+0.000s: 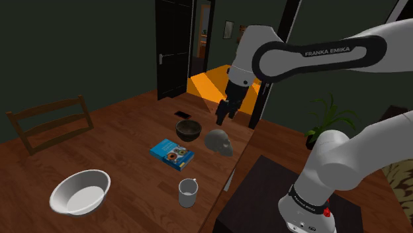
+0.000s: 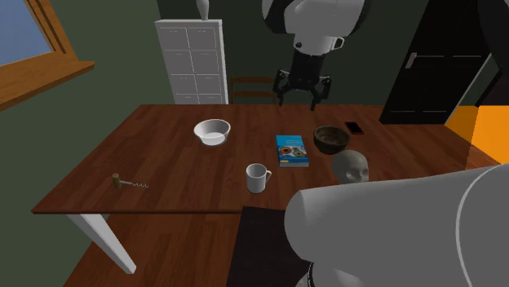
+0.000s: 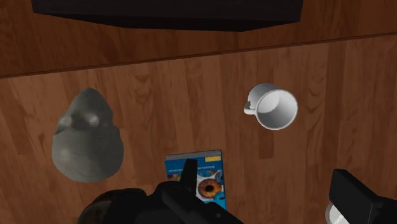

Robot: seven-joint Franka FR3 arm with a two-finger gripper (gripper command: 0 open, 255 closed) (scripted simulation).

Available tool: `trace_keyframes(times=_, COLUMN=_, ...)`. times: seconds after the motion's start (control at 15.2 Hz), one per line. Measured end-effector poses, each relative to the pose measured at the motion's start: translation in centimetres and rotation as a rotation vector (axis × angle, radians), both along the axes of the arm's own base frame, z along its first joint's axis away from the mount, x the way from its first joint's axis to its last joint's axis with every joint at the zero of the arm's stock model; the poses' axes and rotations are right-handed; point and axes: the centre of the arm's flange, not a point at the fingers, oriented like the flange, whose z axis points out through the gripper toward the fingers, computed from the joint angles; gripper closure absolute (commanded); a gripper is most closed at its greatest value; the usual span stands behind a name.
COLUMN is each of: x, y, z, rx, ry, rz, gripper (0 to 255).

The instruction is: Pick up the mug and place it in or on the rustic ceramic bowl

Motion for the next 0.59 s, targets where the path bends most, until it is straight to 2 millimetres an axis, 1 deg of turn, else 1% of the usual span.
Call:
trace_keyframes(times=0.26, x=1.0, y=3.2, z=-4.4, rx=-0.023, ry=0.010, rz=0.011, gripper=0)
trace_keyframes(times=0.33, x=1.0, y=3.8, z=-5.6, rx=-0.029, ry=0.012, rz=0.013, gripper=0)
trace_keyframes(times=0.46, x=1.9, y=5.2, z=-7.8, rx=-0.040, ry=0.017, rz=0.019, gripper=0)
trace_keyframes(times=0.59, x=2.2, y=6.6, z=-9.7, rx=-0.052, ry=0.022, rz=0.024, gripper=0)
